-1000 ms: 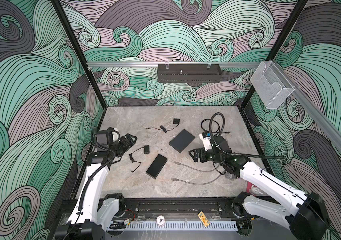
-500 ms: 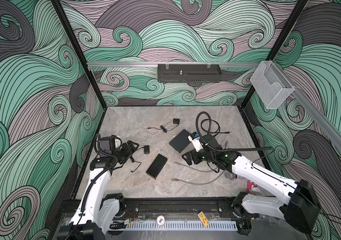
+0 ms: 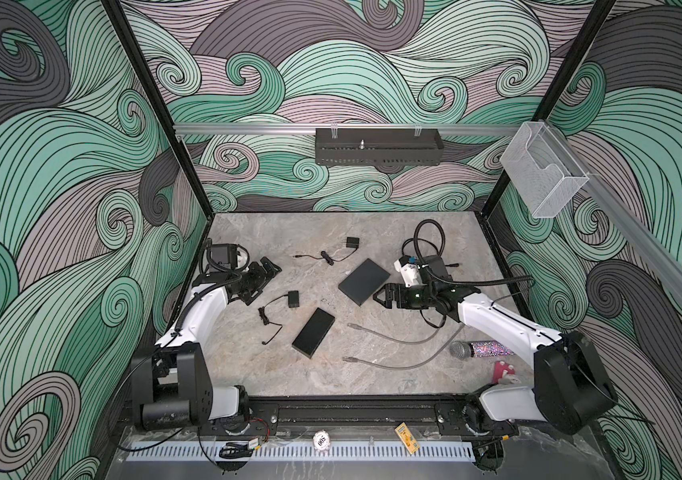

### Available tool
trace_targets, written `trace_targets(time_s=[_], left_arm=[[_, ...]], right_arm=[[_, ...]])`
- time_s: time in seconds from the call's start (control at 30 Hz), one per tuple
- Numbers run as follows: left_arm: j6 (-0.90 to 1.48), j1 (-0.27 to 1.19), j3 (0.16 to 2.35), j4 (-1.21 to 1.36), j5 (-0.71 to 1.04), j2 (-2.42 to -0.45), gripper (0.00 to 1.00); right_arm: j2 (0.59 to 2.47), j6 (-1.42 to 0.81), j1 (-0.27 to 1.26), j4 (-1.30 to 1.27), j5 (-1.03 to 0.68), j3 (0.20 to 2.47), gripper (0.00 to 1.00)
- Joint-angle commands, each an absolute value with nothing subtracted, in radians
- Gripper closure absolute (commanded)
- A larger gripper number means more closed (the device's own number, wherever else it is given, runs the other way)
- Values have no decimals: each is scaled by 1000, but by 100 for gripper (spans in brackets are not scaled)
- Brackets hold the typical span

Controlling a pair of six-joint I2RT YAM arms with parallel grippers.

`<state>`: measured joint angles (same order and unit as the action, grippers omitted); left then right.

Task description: Insert the plug into the switch port

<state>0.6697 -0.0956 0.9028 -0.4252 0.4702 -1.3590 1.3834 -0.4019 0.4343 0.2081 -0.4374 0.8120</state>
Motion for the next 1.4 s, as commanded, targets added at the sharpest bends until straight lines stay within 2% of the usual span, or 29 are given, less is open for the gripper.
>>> trace_targets(time_s=[0.0, 0.23, 0.5, 0.63, 0.77, 0.87, 1.0, 1.17, 1.37], left_arm=[[657, -92, 925, -414, 487, -1370, 1], [622, -77, 922, -531, 463, -1339, 8], [687, -50, 833, -680, 437, -1144, 14], [866, -29, 711, -708, 413, -1028, 14], [923, -24, 653, -760, 446, -906, 14], [924, -24, 673, -841, 417, -780, 12], [920, -25, 735, -874, 405, -649, 5], [832, -25, 845, -845, 591, -605, 6], [778, -24, 943, -898, 560, -492, 8]], right_arm=[[1350, -404, 435, 185, -468, 798, 0], [1285, -390, 431, 195, -440, 790, 0], [1266, -446, 447, 269, -494, 816, 1], [1171, -432, 591, 354, -449, 813, 2], [1139, -520, 747, 251, -476, 761, 6], [1215, -579, 826, 215, -507, 793, 11], [1347, -631, 932, 167, -498, 874, 11], [1584, -766, 1015, 4, -452, 953, 16], [1825, -982, 1076, -170, -438, 1078, 13]])
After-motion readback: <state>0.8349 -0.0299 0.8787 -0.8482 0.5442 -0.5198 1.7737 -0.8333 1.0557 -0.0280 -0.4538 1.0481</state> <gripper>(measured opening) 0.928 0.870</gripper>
